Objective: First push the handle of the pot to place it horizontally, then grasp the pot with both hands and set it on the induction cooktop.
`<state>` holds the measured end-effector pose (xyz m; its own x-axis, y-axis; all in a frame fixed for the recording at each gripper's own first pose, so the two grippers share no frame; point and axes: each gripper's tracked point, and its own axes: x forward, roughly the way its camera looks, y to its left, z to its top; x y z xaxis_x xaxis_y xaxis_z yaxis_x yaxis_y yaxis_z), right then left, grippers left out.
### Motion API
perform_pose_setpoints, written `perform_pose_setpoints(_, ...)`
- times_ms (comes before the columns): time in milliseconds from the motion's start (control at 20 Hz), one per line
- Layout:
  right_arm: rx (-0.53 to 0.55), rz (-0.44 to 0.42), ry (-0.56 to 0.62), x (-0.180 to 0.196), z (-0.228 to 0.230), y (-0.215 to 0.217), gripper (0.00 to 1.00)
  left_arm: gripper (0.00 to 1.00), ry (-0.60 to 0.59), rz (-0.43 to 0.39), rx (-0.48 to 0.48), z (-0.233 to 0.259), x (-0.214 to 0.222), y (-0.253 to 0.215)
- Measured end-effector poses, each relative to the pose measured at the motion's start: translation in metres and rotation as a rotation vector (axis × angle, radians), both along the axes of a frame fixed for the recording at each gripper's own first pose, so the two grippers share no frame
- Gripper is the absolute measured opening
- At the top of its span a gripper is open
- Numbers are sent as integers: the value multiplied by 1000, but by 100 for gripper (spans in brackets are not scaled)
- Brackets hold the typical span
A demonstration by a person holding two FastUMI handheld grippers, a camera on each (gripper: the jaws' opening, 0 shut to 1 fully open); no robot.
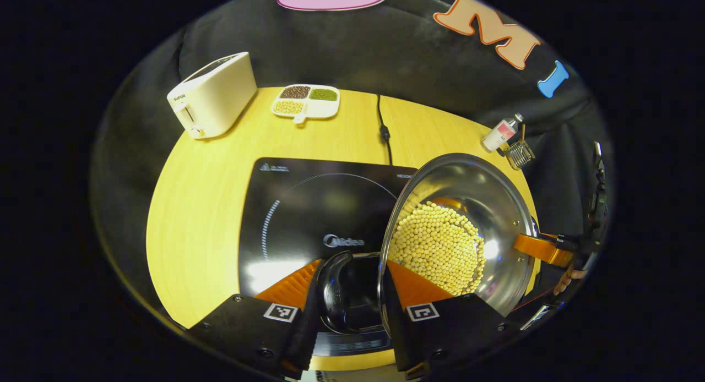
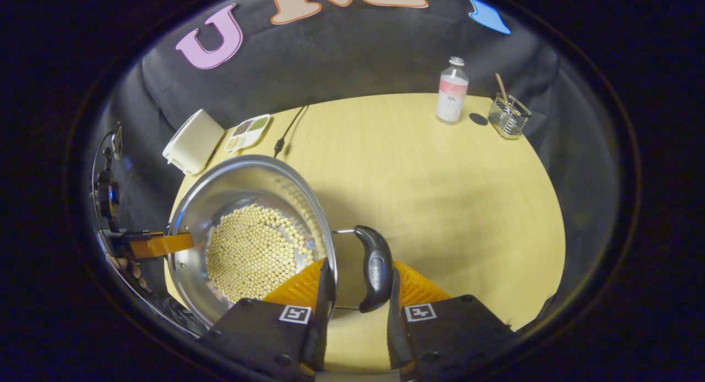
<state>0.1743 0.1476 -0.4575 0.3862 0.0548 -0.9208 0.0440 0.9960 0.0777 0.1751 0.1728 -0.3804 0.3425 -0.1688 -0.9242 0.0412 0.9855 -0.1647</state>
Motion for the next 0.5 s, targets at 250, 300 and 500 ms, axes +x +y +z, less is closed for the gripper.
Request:
perform_pose_setpoints(250, -19, -10, 2, 11, -11, 57, 47, 57, -13, -19, 23, -11, 16, 57)
perform_pose_setpoints(300, -25, -16, 6, 11, -16, 65, 47, 57, -10, -24, 25, -14, 18, 65)
perform_pose_setpoints(500, -30, -60, 7, 18, -22, 84, 47, 58, -38, -80, 46, -20, 35, 81)
